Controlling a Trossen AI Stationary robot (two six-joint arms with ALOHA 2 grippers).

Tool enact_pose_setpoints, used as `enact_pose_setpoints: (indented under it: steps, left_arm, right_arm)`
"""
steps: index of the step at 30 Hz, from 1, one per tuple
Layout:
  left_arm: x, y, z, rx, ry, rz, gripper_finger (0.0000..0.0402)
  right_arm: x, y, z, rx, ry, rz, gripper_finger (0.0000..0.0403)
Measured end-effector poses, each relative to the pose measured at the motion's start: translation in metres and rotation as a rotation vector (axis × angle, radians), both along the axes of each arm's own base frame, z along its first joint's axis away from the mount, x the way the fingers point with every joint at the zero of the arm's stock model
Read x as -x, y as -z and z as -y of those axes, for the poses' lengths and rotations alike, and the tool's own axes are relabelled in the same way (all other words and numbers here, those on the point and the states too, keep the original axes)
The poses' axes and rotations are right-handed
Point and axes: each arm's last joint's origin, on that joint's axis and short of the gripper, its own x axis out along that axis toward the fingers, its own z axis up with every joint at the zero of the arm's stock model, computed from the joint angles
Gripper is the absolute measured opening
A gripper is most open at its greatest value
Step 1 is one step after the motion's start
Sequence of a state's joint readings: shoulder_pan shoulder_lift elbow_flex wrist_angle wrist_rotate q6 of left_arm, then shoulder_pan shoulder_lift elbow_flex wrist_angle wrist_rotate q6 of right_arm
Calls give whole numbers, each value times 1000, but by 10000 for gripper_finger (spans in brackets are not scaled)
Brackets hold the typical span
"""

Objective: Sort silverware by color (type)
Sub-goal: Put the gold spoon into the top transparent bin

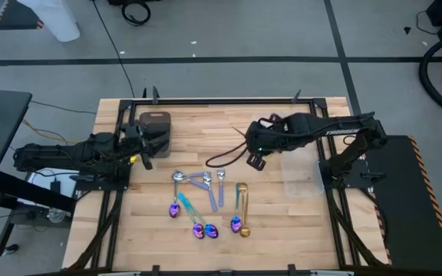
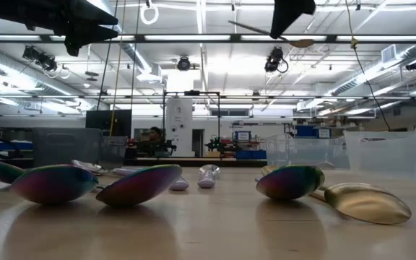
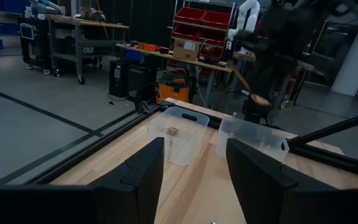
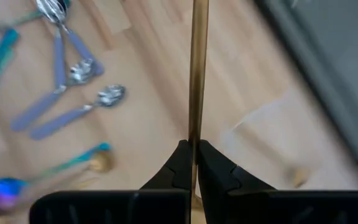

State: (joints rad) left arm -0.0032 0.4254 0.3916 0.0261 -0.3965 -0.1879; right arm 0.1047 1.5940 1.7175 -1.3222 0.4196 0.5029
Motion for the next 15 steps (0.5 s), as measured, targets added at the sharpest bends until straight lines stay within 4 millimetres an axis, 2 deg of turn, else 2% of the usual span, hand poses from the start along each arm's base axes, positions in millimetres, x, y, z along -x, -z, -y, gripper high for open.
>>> enact_pose_setpoints:
  steps: [4,7,15]
  left_arm:
    - [0,0,0,0,0,0,183]
    - [0,0,0,0,0,0,183]
    - [0,0,0,0,0,0,183]
  right_arm:
    - [3,-2,4,150,-144,-99,16]
    - [5,-2,9,195,-227,-176,16]
    - [13,0,26,255,-287,-333,16]
